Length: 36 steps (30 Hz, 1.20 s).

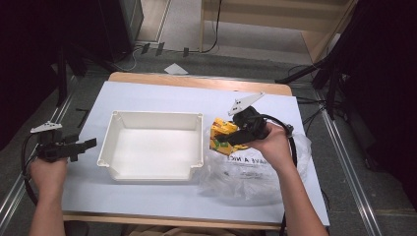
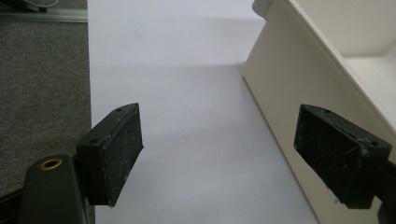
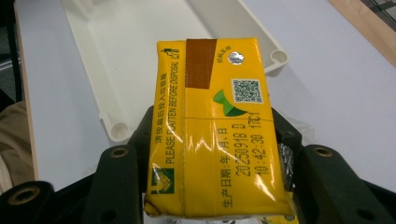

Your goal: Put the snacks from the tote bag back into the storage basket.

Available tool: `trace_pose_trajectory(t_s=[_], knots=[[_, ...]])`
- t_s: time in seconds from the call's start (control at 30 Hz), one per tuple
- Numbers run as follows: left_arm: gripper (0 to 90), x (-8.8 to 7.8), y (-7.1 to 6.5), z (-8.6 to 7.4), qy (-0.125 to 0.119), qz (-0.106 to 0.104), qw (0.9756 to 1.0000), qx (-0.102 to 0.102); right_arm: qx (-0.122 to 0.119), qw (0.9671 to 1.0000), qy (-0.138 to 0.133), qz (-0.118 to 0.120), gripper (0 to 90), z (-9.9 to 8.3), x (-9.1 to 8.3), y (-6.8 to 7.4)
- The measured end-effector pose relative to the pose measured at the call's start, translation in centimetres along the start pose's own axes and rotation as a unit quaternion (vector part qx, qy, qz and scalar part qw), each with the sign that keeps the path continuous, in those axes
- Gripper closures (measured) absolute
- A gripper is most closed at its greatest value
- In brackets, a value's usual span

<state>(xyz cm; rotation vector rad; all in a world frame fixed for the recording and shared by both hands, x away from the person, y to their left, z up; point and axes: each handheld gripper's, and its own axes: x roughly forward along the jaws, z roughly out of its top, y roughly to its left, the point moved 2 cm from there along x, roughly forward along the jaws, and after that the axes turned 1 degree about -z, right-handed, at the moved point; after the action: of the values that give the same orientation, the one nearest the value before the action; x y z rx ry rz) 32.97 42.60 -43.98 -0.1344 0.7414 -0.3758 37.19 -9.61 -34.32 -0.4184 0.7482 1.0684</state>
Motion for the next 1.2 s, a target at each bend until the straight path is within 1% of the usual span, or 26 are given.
trace_pose_trajectory(t_s=[0.13,0.27,0.4,0.73,0.8,0.97,1.1,1.2], knots=[[16.5,0.0,0.0,0.0,0.0,0.0,1.0,0.0,-0.002,1.0,-0.005,0.003,52.2,0.4,0.0,0.1],[16.5,0.1,-0.1,0.0,0.0,0.001,1.0,-0.001,-0.01,0.9999,-0.01,0.003,52.2,0.8,0.0,0.3],[16.5,0.0,0.0,0.0,-0.001,0.001,1.0,-0.001,-0.014,0.9998,-0.011,0.009,52.2,1.2,0.0,0.6],[16.5,-0.1,0.1,0.0,-0.006,0.002,1.0,-0.004,-0.023,0.9996,-0.014,0.012,52.4,2.2,0.3,0.8],[16.5,0.0,0.0,0.0,-0.004,0.002,1.0,-0.003,-0.025,0.9994,-0.013,0.018,52.3,2.4,0.5,0.9],[16.5,0.0,0.1,0.0,-0.003,0.001,1.0,-0.003,-0.032,0.9992,-0.013,0.022,52.4,3.1,1.0,1.1],[16.5,0.0,0.1,0.0,-0.003,0.001,1.0,-0.003,-0.04,0.9986,-0.019,0.029,52.3,3.6,1.2,1.2],[16.5,-0.1,0.0,0.0,-0.001,-0.004,0.9999,-0.01,-0.044,0.9982,-0.021,0.035,52.3,3.9,1.5,1.3]])
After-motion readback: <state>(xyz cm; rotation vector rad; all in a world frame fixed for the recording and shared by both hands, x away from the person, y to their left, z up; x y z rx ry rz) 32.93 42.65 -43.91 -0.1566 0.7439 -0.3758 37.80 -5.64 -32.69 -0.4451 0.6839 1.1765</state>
